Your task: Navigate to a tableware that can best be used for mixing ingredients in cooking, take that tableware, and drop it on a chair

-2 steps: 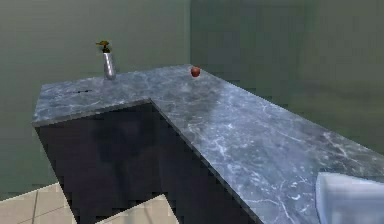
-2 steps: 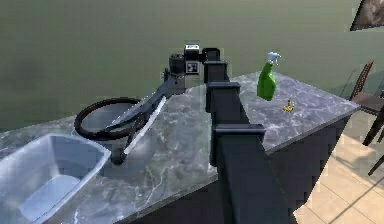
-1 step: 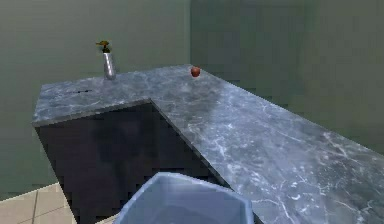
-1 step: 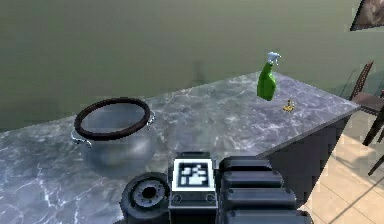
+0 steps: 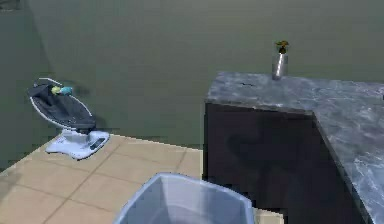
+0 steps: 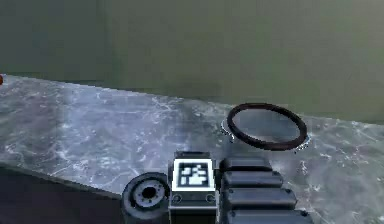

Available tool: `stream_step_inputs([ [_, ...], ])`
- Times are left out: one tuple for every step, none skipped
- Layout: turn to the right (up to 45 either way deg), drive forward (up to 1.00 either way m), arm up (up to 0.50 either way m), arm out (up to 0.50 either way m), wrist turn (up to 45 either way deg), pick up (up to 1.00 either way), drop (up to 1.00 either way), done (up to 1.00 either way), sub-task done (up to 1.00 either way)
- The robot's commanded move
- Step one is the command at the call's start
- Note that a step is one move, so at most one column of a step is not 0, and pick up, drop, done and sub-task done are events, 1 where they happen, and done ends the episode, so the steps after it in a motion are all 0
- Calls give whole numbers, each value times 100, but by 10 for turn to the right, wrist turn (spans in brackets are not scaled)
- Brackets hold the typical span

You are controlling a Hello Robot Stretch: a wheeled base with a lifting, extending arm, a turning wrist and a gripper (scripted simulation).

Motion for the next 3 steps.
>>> stream_step_inputs([
  [-450,0,0,0,0,0,0,0,0],
  [-300,0,0,0,0,0,0,0,0],
  [0,15,0,0,0,0,0,0,0],
])
